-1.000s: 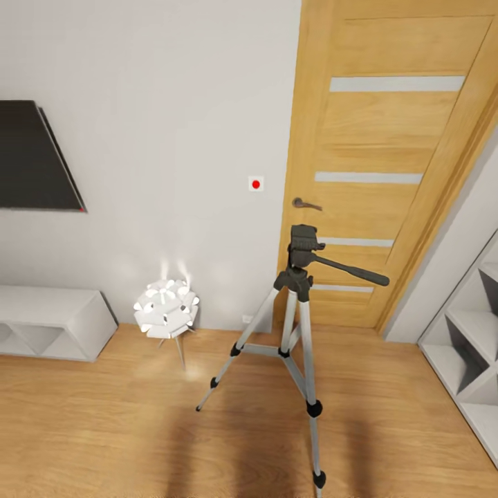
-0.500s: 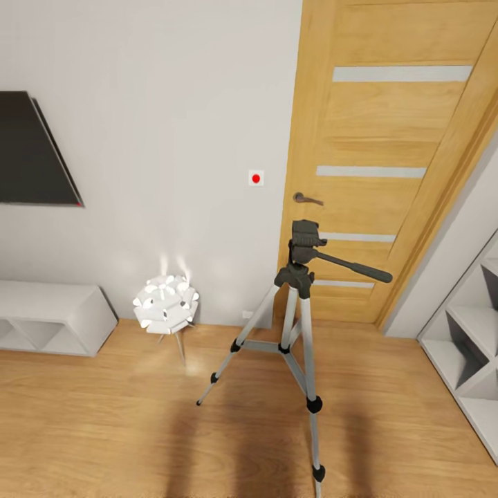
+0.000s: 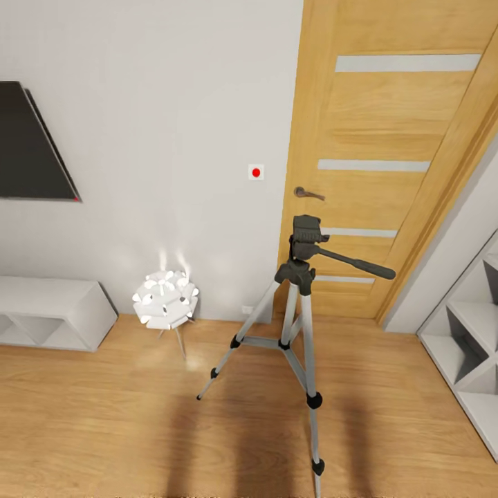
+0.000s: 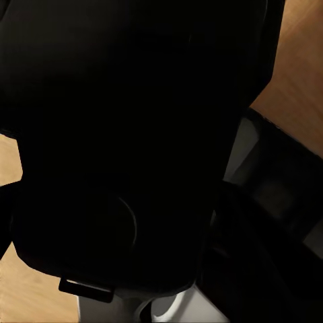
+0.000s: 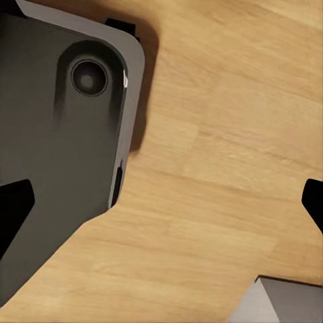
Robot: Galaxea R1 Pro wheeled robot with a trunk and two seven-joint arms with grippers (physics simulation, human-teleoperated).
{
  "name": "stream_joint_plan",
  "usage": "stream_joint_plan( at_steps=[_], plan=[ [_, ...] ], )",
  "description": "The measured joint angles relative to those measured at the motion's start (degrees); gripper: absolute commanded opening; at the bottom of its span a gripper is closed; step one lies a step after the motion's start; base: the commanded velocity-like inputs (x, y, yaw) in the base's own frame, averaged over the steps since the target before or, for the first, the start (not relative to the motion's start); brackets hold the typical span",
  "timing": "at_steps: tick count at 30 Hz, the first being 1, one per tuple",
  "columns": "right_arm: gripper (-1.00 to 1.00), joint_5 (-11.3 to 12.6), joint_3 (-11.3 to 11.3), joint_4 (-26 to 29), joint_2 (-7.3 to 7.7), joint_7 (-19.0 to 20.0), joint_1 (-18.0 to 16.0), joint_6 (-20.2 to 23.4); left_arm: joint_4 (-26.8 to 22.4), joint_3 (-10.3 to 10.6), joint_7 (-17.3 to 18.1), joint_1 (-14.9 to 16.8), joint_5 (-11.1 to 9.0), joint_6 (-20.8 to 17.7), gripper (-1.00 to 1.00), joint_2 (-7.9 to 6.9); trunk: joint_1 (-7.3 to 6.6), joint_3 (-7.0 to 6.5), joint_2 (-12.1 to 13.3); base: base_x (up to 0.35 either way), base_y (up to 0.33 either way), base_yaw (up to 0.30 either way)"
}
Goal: Attach the digital camera to the camera tripod in the bedroom.
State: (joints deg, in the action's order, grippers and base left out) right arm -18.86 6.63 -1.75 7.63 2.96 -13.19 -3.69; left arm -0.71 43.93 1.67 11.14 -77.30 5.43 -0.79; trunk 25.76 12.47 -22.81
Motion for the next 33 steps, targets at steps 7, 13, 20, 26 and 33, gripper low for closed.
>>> stream_joint_plan(
  at_steps=[7,13,20,26,33],
  plan=[
    [1.00,-0.04,0.00,0.00,0.04,0.00,0.00,0.02,0.00,0.00,0.00,0.00,0.00,0.00,-1.00,0.00,0.00,0.63,0.00,0.000,0.000,-0.041],
    [1.00,-0.09,0.00,0.00,0.03,0.00,0.00,0.07,-0.16,-0.05,0.00,0.00,0.01,0.00,-1.00,0.00,0.00,0.83,-0.01,0.000,0.000,-0.007],
    [1.00,-0.08,0.02,0.00,-0.09,-0.07,0.00,0.19,-0.31,-0.24,0.00,0.01,-0.19,-0.01,-1.00,0.16,0.00,0.87,0.00,0.000,0.000,-0.141],
    [1.00,-0.07,0.08,0.01,-0.10,-0.09,0.01,0.14,-0.25,-0.24,0.05,0.01,-0.40,-0.03,-1.00,0.40,0.00,0.87,-0.01,0.000,0.000,-0.271],
    [1.00,-0.07,0.09,0.05,-0.10,-0.11,0.02,0.08,-0.15,-0.29,0.16,0.01,-0.47,-0.15,-1.00,0.33,0.00,0.87,-0.01,0.000,0.000,-0.224]
  ],
)
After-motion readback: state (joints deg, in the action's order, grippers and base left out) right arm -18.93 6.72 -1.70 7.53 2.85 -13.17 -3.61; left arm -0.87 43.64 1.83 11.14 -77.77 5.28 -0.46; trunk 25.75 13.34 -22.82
